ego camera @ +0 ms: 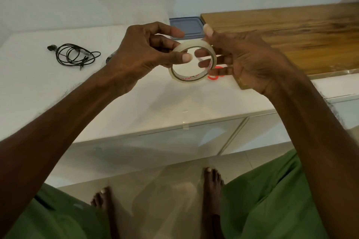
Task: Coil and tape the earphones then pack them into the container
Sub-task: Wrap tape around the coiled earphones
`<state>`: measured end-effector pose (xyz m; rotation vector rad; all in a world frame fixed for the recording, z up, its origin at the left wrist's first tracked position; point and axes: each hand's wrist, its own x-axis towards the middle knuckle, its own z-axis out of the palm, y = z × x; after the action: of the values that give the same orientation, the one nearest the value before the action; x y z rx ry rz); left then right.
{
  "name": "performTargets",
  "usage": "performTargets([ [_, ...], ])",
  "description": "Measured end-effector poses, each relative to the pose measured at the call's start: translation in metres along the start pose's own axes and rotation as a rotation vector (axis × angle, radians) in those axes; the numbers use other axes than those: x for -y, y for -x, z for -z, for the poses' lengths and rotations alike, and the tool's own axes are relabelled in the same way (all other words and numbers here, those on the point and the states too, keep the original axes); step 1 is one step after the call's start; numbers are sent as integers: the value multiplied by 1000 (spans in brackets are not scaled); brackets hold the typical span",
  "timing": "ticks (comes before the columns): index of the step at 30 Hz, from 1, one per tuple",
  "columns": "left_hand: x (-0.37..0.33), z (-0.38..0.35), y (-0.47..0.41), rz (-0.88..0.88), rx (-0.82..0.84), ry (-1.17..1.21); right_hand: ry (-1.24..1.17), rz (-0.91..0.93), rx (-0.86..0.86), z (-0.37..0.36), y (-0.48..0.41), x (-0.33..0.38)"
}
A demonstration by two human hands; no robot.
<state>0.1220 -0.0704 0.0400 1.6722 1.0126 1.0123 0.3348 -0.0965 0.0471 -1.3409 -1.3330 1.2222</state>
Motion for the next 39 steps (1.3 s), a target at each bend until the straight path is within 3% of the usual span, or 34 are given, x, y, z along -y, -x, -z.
performTargets([
  [4,3,2,-2,-42,30,-57,64,-4,14,-5,0,-2],
  [14,8,12,-10,-92,48,-80,-249,-190,225,1,-1,-1],
  [17,6,12,-10,-121,43,-130,-341,-227,221,-1,-1,-1],
  [25,4,10,-10,-146,49,-201,-302,-227,116,-13,-3,-3],
  [39,6,12,-14,-169,80,-215,-370,-273,140,-16,0,1],
])
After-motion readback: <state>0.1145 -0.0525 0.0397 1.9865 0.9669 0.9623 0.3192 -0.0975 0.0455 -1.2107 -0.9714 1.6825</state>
